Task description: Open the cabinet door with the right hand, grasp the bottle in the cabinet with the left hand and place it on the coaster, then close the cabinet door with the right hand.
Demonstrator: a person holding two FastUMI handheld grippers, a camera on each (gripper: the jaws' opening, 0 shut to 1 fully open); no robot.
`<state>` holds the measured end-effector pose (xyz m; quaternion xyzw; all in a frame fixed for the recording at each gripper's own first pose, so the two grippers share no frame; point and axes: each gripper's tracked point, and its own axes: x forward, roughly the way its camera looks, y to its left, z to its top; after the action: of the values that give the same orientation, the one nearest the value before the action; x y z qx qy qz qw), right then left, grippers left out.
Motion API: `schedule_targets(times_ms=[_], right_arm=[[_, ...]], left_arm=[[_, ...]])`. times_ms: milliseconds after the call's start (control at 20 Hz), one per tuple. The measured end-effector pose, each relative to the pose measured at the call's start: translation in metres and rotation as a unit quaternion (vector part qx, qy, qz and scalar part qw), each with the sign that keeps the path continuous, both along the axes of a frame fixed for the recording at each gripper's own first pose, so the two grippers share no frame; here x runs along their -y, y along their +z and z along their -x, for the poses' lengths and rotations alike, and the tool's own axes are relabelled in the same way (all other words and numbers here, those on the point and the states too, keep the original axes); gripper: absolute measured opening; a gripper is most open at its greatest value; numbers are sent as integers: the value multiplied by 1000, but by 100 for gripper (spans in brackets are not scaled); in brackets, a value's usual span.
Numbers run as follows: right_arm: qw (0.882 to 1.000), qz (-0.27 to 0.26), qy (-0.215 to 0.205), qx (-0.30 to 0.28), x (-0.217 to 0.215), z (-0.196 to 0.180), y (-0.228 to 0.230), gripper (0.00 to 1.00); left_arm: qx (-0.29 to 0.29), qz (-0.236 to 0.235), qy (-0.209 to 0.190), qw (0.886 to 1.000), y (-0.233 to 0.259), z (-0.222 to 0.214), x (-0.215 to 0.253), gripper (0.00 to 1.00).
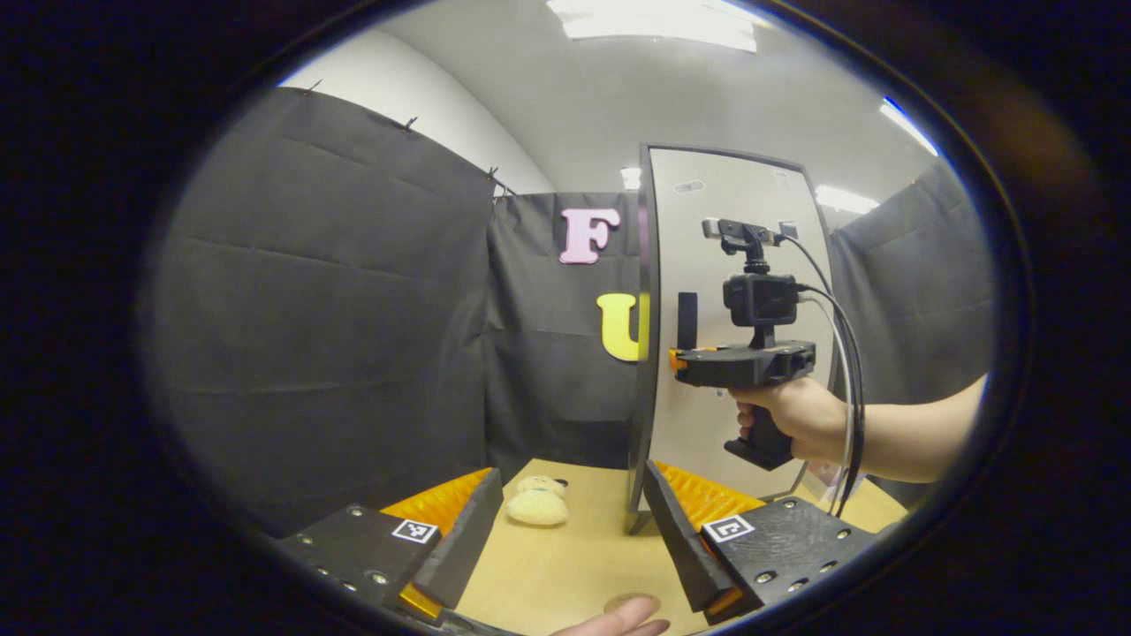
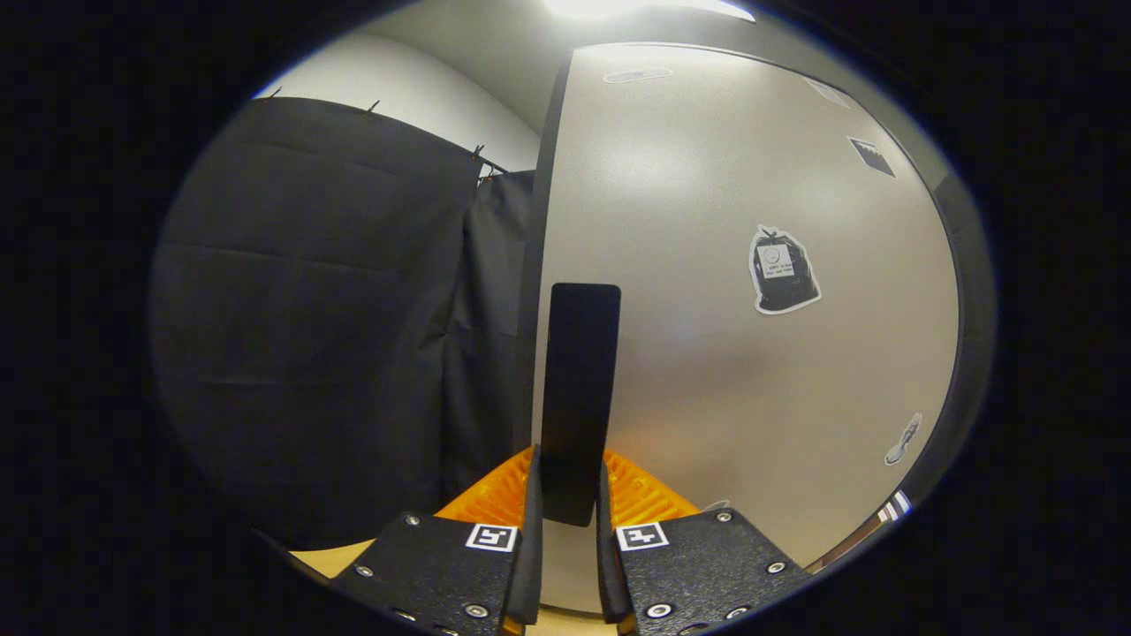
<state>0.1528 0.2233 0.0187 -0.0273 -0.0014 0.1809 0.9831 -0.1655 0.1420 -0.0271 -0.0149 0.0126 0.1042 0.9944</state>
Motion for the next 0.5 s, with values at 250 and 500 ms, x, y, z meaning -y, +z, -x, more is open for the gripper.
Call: schedule_targets(times_ms=[250,500], right_arm=[[1000,10,14,-11,-1,19,-15,27],[999,-11,33,-17,2,25,-15,23]], left_arm=[[-4,2,-11,1000,2,3,4,92],[-5,-4,-12,1000,1,7,-5,92]])
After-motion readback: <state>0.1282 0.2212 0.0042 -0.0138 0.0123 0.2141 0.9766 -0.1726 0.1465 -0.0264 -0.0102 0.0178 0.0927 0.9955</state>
